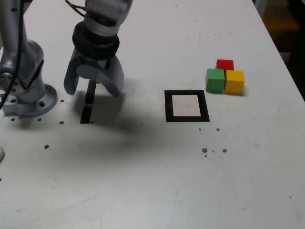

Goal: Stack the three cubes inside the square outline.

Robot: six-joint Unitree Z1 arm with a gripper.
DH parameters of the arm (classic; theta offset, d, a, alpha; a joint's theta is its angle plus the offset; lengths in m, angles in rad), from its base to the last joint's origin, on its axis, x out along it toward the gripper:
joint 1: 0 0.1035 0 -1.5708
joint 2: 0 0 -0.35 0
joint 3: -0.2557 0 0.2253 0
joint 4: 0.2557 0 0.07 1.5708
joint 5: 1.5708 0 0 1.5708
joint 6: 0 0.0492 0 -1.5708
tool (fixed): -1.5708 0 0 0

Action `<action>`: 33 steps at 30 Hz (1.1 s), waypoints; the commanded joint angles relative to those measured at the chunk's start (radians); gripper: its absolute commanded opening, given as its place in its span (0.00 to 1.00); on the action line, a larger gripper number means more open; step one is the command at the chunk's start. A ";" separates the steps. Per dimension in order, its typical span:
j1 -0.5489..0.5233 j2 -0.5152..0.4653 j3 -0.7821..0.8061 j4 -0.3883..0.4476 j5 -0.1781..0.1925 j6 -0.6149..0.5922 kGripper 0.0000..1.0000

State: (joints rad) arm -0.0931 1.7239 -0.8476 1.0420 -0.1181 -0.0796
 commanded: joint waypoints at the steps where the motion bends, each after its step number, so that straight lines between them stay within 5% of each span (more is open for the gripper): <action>1: -0.005 0.002 0.002 0.004 0.006 -0.004 1.00; 13: -0.007 -0.034 -0.017 0.013 -0.002 -0.006 1.00; 20: 0.013 -0.053 -0.173 0.093 0.035 0.017 0.99; 25: 0.058 0.018 -0.460 0.217 0.064 0.106 0.99; 33: 0.116 0.387 -1.115 0.447 0.073 0.241 0.98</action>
State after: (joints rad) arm 0.0220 1.9864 -1.5057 1.4808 -0.0428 0.1586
